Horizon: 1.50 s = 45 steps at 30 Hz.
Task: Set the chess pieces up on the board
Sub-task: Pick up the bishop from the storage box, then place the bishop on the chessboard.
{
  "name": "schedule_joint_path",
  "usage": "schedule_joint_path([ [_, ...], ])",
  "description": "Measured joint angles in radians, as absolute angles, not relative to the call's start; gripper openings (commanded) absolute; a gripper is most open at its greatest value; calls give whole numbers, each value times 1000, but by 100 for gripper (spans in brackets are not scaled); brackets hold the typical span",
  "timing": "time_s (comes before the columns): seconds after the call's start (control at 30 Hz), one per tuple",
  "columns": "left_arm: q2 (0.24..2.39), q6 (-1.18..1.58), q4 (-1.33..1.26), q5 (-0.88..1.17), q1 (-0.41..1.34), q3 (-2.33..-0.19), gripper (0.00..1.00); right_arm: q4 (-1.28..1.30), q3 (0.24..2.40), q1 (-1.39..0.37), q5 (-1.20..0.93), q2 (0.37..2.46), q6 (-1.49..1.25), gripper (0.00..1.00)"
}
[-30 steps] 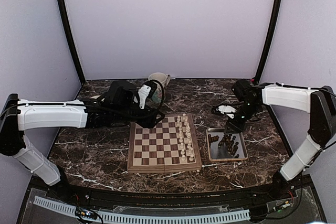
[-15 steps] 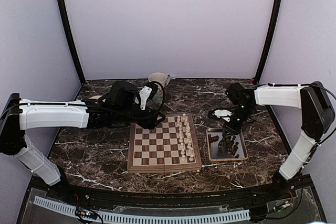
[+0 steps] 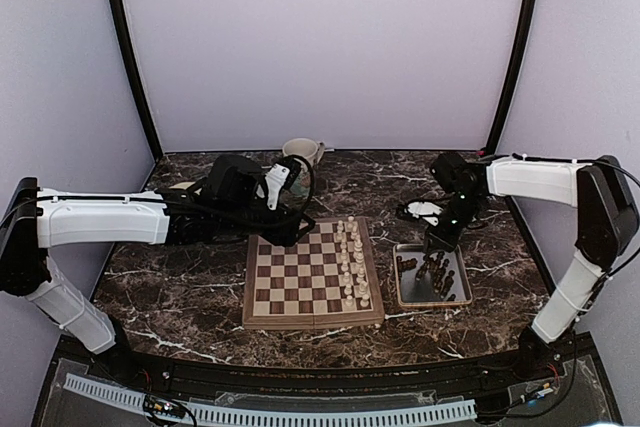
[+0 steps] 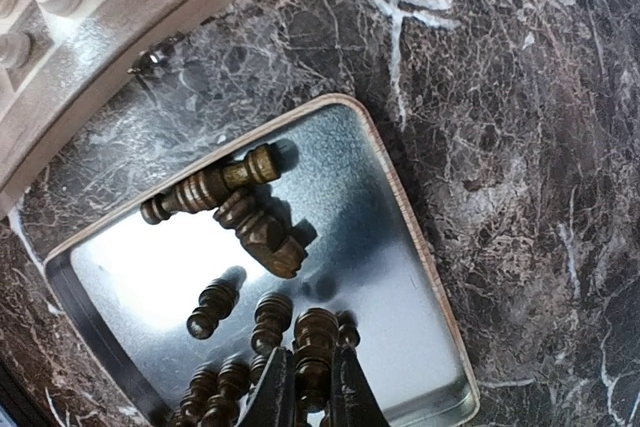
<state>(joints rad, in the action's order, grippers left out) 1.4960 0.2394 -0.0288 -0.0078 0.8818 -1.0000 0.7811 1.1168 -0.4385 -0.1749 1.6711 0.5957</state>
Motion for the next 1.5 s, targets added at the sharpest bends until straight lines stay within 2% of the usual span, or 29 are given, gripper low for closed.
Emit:
schedule_joint_path([
  [0.33,1507,239,-29,-2,882,-1000,64,838,1201,-439,-229,1607,589,3],
  [0.5,1509,239,-28,-2,881,-1000,63,891,1252,-439,-333,1584,589,3],
  [0.63,1496,248,-20,-45,881,-994,64,928,1348,-452,-424,1578,592,3],
  [0.87,1353,309,83,-158,834,-957,65,950,1592,-612,-399,1661,589,3],
  [0.93,1307,335,110,-189,804,-942,70,951,1650,-665,-364,1717,582,3],
  [0.97,1268,356,129,-220,785,-920,76,952,1680,-695,-341,1752,578,3],
  [1.0,1256,362,136,-229,781,-914,95,953,1711,-725,-319,1790,574,3],
  [1.03,1234,377,145,-247,776,-900,98,954,1738,-752,-301,1827,572,3],
  [1.2,1142,469,213,-325,775,-853,99,979,1857,-881,-231,2008,570,3],
  [1.5,992,601,265,-508,758,-747,99,1010,1940,-991,-221,2147,572,4],
])
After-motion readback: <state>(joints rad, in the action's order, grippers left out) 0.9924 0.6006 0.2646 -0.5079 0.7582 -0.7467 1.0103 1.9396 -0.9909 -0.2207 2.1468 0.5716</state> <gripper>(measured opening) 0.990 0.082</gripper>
